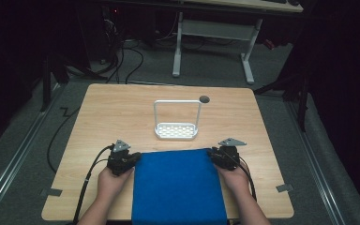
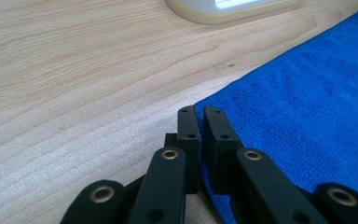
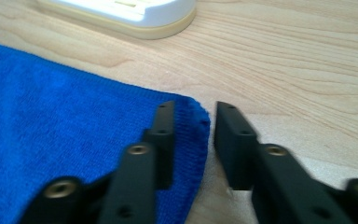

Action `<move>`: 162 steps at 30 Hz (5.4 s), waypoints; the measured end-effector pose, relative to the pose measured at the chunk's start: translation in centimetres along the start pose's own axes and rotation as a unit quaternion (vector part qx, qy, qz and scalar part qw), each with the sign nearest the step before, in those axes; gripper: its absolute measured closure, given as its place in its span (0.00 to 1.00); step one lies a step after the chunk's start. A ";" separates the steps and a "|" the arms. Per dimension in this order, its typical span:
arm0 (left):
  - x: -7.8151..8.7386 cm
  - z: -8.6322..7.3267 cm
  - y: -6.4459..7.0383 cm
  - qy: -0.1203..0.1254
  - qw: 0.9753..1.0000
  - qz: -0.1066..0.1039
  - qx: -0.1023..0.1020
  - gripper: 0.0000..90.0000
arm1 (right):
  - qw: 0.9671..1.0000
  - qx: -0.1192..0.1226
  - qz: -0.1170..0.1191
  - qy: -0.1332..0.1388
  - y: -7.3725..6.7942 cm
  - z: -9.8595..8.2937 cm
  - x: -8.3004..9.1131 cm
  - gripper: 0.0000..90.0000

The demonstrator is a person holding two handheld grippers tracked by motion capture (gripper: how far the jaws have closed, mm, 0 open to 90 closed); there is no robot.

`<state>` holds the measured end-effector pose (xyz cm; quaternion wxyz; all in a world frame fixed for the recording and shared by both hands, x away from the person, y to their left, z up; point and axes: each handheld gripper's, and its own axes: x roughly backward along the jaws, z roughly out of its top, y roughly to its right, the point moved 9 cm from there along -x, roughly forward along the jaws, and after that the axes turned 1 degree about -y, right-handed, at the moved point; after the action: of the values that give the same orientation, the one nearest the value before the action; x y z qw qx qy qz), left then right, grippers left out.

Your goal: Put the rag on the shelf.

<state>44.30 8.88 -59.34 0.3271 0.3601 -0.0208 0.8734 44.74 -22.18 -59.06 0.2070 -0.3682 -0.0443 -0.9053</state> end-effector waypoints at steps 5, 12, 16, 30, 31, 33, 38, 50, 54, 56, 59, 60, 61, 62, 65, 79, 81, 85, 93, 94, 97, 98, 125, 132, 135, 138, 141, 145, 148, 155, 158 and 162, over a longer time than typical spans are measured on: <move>0.0 0.0 0.0 0.000 1.000 0.003 0.001 0.96 | 1.000 0.016 0.012 0.001 -0.2 0.0 -0.2 0.96; 0.2 0.0 -0.1 0.000 1.000 0.007 0.002 0.98 | 0.999 0.028 0.019 0.008 -0.6 0.2 0.3 0.98; 0.7 0.3 -0.2 0.018 1.000 -0.001 0.009 0.98 | 0.999 0.033 0.017 0.030 -1.1 0.7 1.1 0.98; 3.5 2.3 0.9 0.091 0.996 -0.008 0.005 0.98 | 0.994 0.032 0.025 0.101 -2.5 2.0 4.0 0.98; 3.7 2.4 1.0 0.097 0.995 -0.007 0.005 0.98 | 0.993 0.033 0.024 0.108 -2.5 2.2 4.3 0.98; 4.2 2.7 1.0 0.108 0.994 -0.005 0.005 0.98 | 0.992 0.030 0.025 0.122 -2.5 2.5 4.9 0.98; 5.2 3.4 1.6 0.131 0.991 -0.007 0.007 0.98 | 0.987 0.029 0.027 0.155 -2.9 3.5 6.5 0.98; 8.6 6.3 3.5 0.186 0.982 -0.010 -0.017 0.98 | 0.976 0.039 0.022 0.215 -3.6 5.7 9.8 0.98; 10.0 7.7 3.8 0.207 0.978 -0.004 -0.025 0.98 | 0.970 0.047 0.021 0.236 -4.0 7.0 11.3 0.98; 11.0 8.7 3.7 0.220 0.975 -0.001 -0.024 0.98 | 0.967 0.051 0.020 0.249 -4.2 8.0 12.1 0.98; 11.6 9.4 3.6 0.227 0.973 0.001 -0.024 0.98 | 0.964 0.052 0.022 0.258 -4.3 8.7 12.6 0.98; 12.0 9.9 3.6 0.233 0.972 0.003 -0.026 0.98 | 0.964 0.052 0.021 0.260 -4.4 9.0 12.9 0.98; 12.2 10.2 3.6 0.235 0.972 0.004 -0.028 0.98 | 0.962 0.054 0.021 0.266 -4.5 9.4 13.2 0.98; 12.5 10.6 3.6 0.238 0.971 0.005 -0.030 0.98 | 0.960 0.056 0.022 0.273 -4.5 10.0 13.7 0.98; 13.3 11.7 3.6 0.248 0.968 0.008 -0.034 0.98 | 0.957 0.059 0.023 0.282 -4.6 10.7 14.2 0.98; 16.0 16.2 4.0 0.280 0.958 0.018 -0.055 0.98 | 0.942 0.073 0.017 0.328 -4.9 15.4 17.6 0.98; 16.4 16.7 4.0 0.285 0.957 0.020 -0.059 0.98 | 0.940 0.075 0.016 0.332 -4.9 15.9 18.0 0.98; 17.0 17.8 3.9 0.290 0.954 0.026 -0.065 0.98 | 0.937 0.078 0.016 0.339 -4.8 16.8 18.6 0.98; 16.8 19.7 3.2 0.282 0.956 0.031 -0.070 0.98 | 0.940 0.075 0.017 0.333 -4.4 18.4 18.4 0.98; 16.8 20.0 3.0 0.284 0.956 0.029 -0.068 0.98 | 0.940 0.073 0.018 0.333 -4.3 18.7 18.3 0.98; 16.6 21.2 2.4 0.283 0.955 0.042 -0.075 0.98 | 0.941 0.071 0.008 0.330 -3.7 19.7 17.9 0.98; 16.5 21.5 2.2 0.282 0.955 0.045 -0.078 0.98 | 0.941 0.069 0.008 0.333 -3.5 20.1 17.8 0.98; 9.1 29.5 -4.5 0.261 0.959 0.100 -0.056 0.98 | 0.952 0.033 -0.019 0.303 2.7 27.9 10.5 0.98; 5.2 28.3 -6.8 0.210 0.969 0.121 -0.053 0.98 | 0.964 0.019 -0.025 0.265 3.9 27.8 6.7 0.99; 3.2 27.1 -7.1 0.176 0.976 0.118 -0.057 0.98 | 0.970 0.028 -0.045 0.237 4.4 27.0 4.9 0.99; 1.8 25.8 -7.3 0.156 0.981 0.105 -0.050 0.98 | 0.973 0.028 -0.049 0.224 4.8 26.5 4.2 0.99; 0.9 24.8 -7.4 0.143 0.984 0.095 -0.043 0.98 | 0.976 0.030 -0.050 0.210 5.1 25.6 3.4 0.99; 0.1 23.6 -7.2 0.132 0.988 0.080 -0.029 0.98 | 0.978 0.033 -0.054 0.200 5.3 24.5 2.7 0.99; -0.1 22.7 -6.9 0.132 0.989 0.065 -0.026 0.98 | 0.980 0.030 -0.054 0.189 5.4 23.4 2.1 0.99; -0.8 21.1 -6.5 0.117 0.992 0.046 -0.013 0.97 | 0.985 0.014 -0.052 0.166 6.0 20.7 0.5 0.99; -1.4 20.6 -6.2 0.106 0.993 0.041 -0.020 0.97 | 0.986 0.015 -0.050 0.156 6.1 19.5 -0.3 0.99; -2.4 19.7 -6.0 0.087 0.995 0.037 -0.024 0.97 | 0.989 0.009 -0.044 0.141 6.1 17.9 -1.5 0.99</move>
<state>61.19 6.86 -47.52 0.3037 0.2737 -0.0263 0.9122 59.80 -23.00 -47.55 0.1746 -0.2327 -0.0392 -0.9559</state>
